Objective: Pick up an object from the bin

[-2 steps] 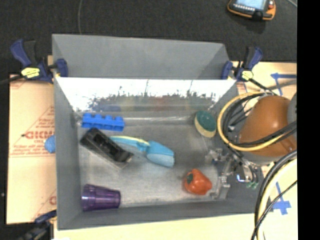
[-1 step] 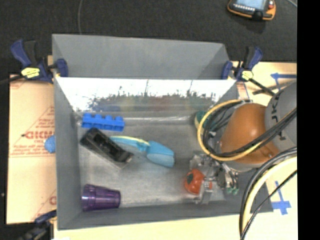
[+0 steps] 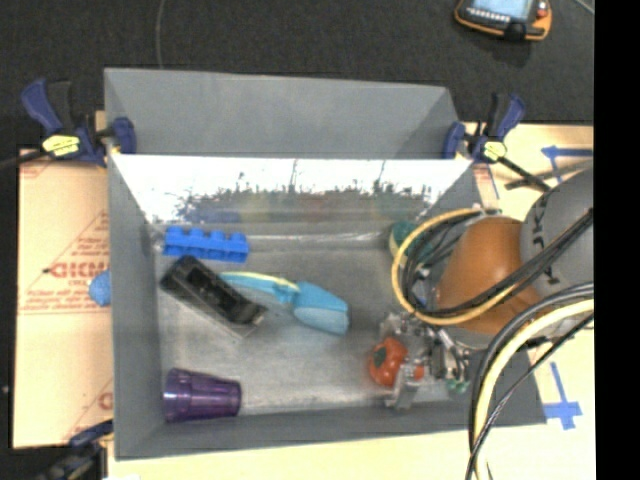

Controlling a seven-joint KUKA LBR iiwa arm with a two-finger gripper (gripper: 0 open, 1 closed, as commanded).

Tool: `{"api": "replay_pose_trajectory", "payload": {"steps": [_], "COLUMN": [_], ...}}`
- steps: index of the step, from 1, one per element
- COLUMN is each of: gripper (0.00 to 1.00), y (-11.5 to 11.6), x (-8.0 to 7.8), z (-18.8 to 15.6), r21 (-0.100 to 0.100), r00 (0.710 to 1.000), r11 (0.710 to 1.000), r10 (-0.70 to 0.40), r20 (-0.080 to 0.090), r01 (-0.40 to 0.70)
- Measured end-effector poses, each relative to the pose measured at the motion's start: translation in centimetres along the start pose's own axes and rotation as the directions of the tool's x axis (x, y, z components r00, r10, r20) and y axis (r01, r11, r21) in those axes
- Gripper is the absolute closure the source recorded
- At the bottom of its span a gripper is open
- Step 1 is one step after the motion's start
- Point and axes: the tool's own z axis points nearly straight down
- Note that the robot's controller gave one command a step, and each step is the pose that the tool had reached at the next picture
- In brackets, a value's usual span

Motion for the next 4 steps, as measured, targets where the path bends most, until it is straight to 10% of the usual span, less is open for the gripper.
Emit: {"api": "replay_pose_trajectory", "payload": {"steps": [1,4], "gripper": [1.0,1.0], "y": [0.3,0.3], "x": [-0.9,-0.8], "z": [0.1,-5.9], "r21": [0.0,-0.002], "r00": [0.999,0.999], "r11": [0.999,0.999], "r10": [-0.033,-0.036], "r20": [-0.003,-0.011], "r01": [0.033,0.036]}}
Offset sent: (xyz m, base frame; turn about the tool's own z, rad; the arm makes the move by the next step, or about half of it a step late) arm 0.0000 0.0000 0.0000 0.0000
